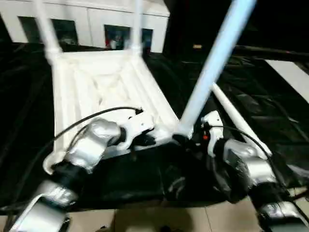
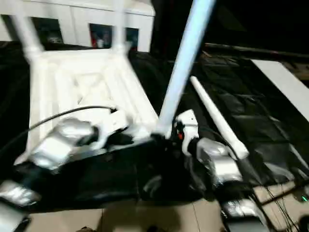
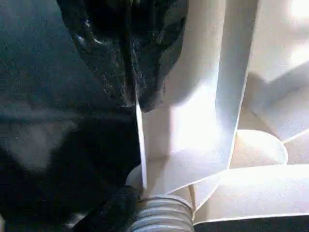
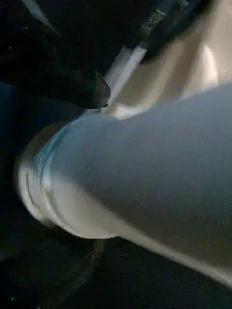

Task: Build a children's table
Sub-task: Rotate leg to tighten

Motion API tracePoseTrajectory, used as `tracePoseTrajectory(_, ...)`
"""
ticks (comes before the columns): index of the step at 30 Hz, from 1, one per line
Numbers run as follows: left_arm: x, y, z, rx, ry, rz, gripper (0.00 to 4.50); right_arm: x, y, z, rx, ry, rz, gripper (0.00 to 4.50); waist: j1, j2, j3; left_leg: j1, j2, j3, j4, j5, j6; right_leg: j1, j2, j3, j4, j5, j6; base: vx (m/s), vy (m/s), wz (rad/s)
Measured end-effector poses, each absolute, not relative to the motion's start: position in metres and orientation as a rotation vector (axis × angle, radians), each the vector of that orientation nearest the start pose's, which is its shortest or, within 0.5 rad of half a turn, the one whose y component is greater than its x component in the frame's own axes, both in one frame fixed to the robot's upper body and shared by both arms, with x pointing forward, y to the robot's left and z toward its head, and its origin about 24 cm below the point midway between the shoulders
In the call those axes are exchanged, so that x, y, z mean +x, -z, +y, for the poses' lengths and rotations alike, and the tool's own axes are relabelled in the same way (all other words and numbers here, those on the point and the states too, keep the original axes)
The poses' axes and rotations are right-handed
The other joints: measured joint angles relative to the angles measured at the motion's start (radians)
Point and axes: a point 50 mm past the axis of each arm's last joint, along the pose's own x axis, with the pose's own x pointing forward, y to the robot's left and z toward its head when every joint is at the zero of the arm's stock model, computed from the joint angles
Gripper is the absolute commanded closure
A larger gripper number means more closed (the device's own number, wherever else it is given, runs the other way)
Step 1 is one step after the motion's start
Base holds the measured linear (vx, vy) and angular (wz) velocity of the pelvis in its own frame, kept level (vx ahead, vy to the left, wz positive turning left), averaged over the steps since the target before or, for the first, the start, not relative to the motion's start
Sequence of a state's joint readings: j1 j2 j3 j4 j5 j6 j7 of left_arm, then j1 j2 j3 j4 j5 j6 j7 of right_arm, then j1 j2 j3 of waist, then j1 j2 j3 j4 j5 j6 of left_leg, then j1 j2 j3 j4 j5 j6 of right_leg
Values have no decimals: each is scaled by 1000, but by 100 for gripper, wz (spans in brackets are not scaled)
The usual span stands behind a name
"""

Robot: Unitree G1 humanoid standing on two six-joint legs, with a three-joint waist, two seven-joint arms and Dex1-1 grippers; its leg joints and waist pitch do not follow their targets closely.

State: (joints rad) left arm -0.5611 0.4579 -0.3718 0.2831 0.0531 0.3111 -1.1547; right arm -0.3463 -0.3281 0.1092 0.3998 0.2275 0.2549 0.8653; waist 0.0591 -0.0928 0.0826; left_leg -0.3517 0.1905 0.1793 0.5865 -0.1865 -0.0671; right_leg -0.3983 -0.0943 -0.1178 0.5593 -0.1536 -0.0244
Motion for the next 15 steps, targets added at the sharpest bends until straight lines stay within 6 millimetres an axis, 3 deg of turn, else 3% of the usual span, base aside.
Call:
tracePoseTrajectory(3,305,-78,131,551,1344,472,450,285,-28,-154,10,-937,389,40,9,-2,0,1,-1,18,-3,-2,-1,-9,1,24,21,3,1,74,-30,18)
tracePoseTrajectory(4,305,-78,130,546,1353,466,450,285,-31,-154,6,-941,385,40,16,-1,-1,1,1,21,-8,-1,-2,-11,1,24,21,2,2,71,-37,17)
tracePoseTrajectory(5,305,-78,128,541,1358,462,406,285,-32,-154,1,-941,382,32,21,-1,-1,0,2,21,-9,-1,-2,-12,2,24,22,0,3,56,-30,5)
tracePoseTrajectory(7,304,-77,126,536,1360,460,393,284,-33,-155,-5,-941,381,32,27,-1,-1,0,2,21,-10,-1,-2,-14,2,24,25,-3,3,0,0,0)
tracePoseTrajectory(10,304,-75,120,534,1369,461,383,282,-35,-150,2,-957,374,32,26,-1,-1,-4,2,22,-9,-1,-2,-20,2,24,32,-6,2,0,0,0)
tracePoseTrajectory(15,304,-72,118,581,1364,463,374,281,-36,-148,13,-956,379,32,27,-1,-1,-1,3,20,-8,1,-6,-19,2,24,37,-7,2,0,0,0)
